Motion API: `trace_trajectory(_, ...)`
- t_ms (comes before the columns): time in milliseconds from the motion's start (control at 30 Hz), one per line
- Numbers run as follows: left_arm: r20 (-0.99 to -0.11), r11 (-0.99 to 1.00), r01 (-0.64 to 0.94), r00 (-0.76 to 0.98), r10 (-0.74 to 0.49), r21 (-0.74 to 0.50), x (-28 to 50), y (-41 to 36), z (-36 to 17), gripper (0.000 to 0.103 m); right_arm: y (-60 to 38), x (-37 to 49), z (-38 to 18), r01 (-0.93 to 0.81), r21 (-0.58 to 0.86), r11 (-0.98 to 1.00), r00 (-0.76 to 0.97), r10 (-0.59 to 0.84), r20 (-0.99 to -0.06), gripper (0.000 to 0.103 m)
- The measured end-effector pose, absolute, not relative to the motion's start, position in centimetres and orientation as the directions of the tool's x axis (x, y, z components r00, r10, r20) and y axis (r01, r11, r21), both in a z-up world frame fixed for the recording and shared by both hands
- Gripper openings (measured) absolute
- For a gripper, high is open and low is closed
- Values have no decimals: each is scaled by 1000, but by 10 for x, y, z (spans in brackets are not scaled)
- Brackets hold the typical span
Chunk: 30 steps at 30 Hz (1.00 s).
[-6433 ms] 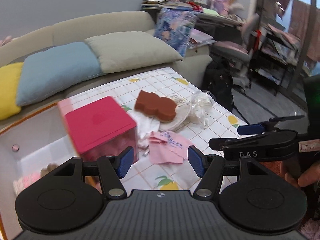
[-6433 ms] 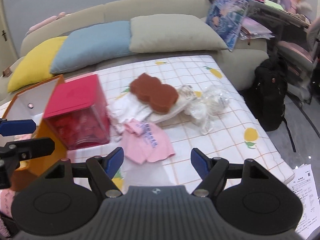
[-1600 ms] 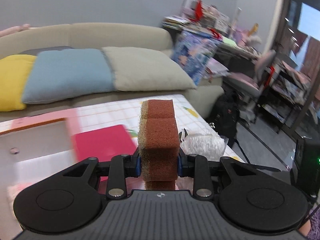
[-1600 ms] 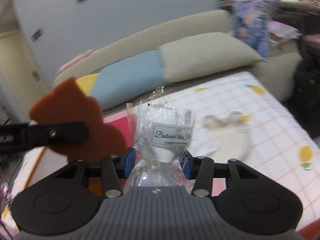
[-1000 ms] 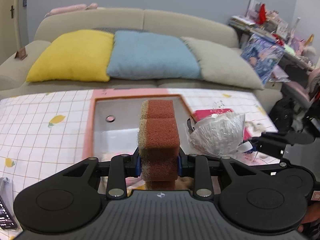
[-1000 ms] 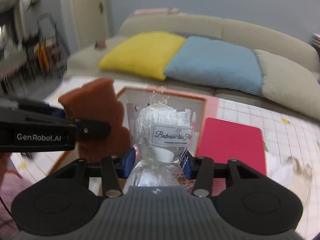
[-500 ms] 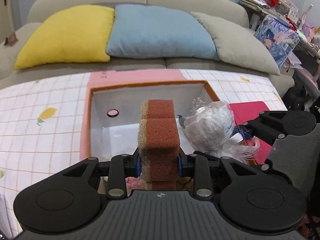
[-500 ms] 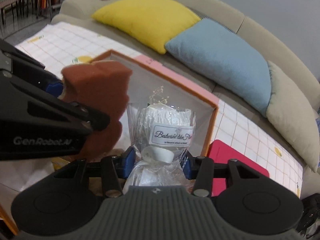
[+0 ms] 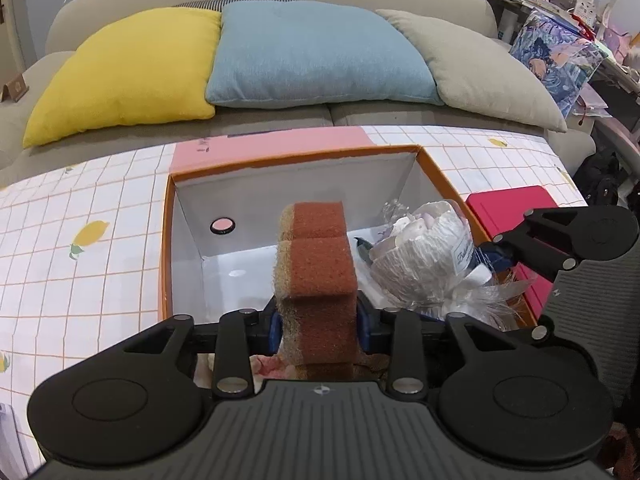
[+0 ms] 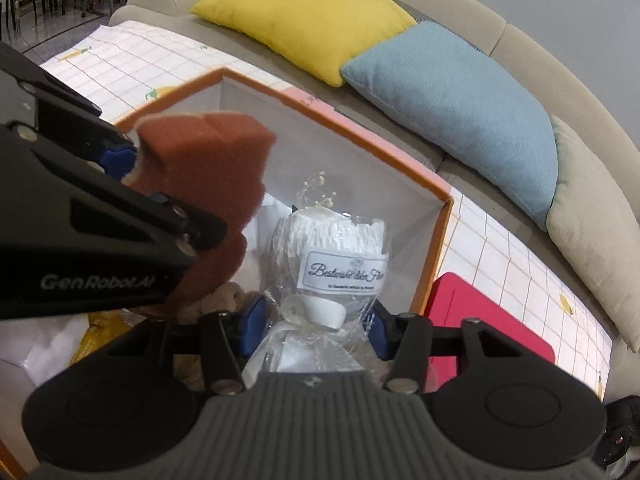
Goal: Organize soft objects
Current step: 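Open both grippers to drop the plastic bag and sponge into the box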
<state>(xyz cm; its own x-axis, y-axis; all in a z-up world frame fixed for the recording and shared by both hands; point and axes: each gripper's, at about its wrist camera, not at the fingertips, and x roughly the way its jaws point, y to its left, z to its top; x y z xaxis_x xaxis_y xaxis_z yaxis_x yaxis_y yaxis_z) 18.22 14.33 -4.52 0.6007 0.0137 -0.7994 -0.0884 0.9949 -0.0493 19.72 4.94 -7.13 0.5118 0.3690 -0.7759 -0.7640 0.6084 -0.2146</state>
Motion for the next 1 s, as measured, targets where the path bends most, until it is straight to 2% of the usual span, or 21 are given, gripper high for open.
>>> trace_trajectory(67,-790,995,-89,613,14,-51,181,143,-40,51,46,194,-67,-763,-218,609,518,374,-769,55)
trace_trajectory(167,-773,994,-96,634,15,-60,180,144,-31,52,40,192,-57,-752,-222,620,538,383,-751,56)
trace_trajectory(267,-756,993,-102,654,20,-62,178,144,-21,57,33,191,-46,-739,-219,637,555,392,-733,64)
trace_trajectory(500,-715,993,-102,699,26,-64,163,139,3,60,13,175,-25,-725,-207,657,580,418,-699,67)
trace_trajectory(1000,-624,995,-13,780,-52,-99,106,82,38,61,-86,116,18,-609,-25,792,646,479,-594,67)
